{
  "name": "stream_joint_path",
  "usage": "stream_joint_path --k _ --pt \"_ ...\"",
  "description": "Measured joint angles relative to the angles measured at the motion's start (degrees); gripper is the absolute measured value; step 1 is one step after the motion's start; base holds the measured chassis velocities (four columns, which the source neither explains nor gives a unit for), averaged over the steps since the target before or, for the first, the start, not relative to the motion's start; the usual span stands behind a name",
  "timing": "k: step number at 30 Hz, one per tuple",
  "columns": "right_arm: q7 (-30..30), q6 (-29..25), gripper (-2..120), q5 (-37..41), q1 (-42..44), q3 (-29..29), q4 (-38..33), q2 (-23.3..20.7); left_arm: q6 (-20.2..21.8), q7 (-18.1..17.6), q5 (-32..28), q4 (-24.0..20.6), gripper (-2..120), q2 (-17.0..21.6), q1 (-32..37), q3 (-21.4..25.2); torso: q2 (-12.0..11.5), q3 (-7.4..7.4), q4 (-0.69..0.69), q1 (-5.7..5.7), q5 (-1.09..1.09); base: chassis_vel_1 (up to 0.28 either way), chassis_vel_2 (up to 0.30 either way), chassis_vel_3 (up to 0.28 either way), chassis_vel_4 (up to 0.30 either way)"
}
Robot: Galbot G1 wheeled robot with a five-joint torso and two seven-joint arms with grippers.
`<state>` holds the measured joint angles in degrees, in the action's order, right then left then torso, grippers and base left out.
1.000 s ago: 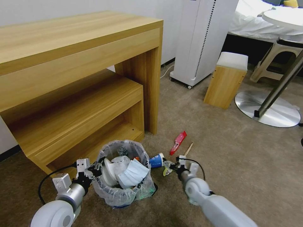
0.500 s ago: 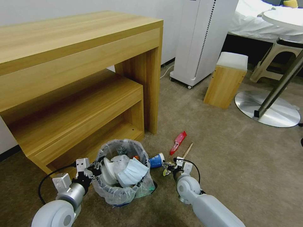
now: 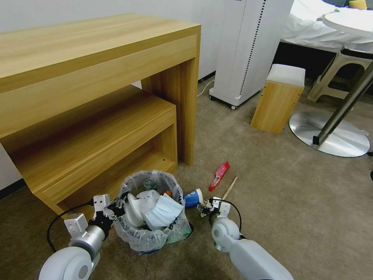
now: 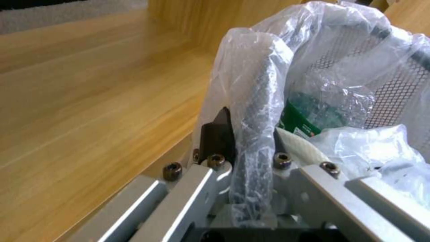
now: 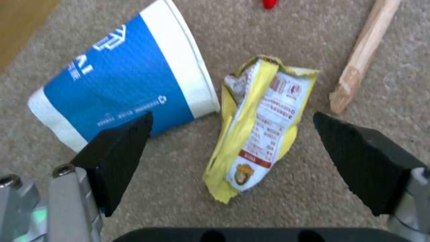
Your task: Pick up the trash bin and place the garbage on the floor into it.
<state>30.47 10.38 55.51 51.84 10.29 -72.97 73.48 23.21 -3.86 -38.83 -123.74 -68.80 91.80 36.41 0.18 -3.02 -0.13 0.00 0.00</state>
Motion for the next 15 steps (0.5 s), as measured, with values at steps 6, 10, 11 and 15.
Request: stream_joint_path --k 6,10,11,15 --pt "1.5 0.1 90 -0.2 0.1 0.2 0.4 -0.1 -0.2 0.0 0.1 0.3 2 -0.1 -0.1 -0.1 0.0 0.0 0.0 0.0 0.0 0.0 0.0 0.0 0.0" --pt "2.2 0.2 90 -0.3 0.0 0.2 1.1 0.0 -0.4 0.1 0.2 0.5 2 -0.3 -0.2 -0.2 0.0 0.0 -0.01 0.0 0.0 0.0 0.0 0.0 0.0" --pt "2.3 0.2 90 -0.3 -0.2 0.2 1.6 0.2 -0.4 0.1 0.2 0.5 2 -0.3 -0.3 -0.3 0.0 0.0 -0.01 0.0 0.0 0.0 0.0 0.0 0.0" --pt "2.3 -0.2 88 -0.6 -1.1 0.8 3.7 0.8 -0.5 0.1 0.2 0.2 2 -0.4 -0.2 -0.3 0.0 0.0 -0.01 0.0 0.01 0.0 0.0 0.0 0.0"
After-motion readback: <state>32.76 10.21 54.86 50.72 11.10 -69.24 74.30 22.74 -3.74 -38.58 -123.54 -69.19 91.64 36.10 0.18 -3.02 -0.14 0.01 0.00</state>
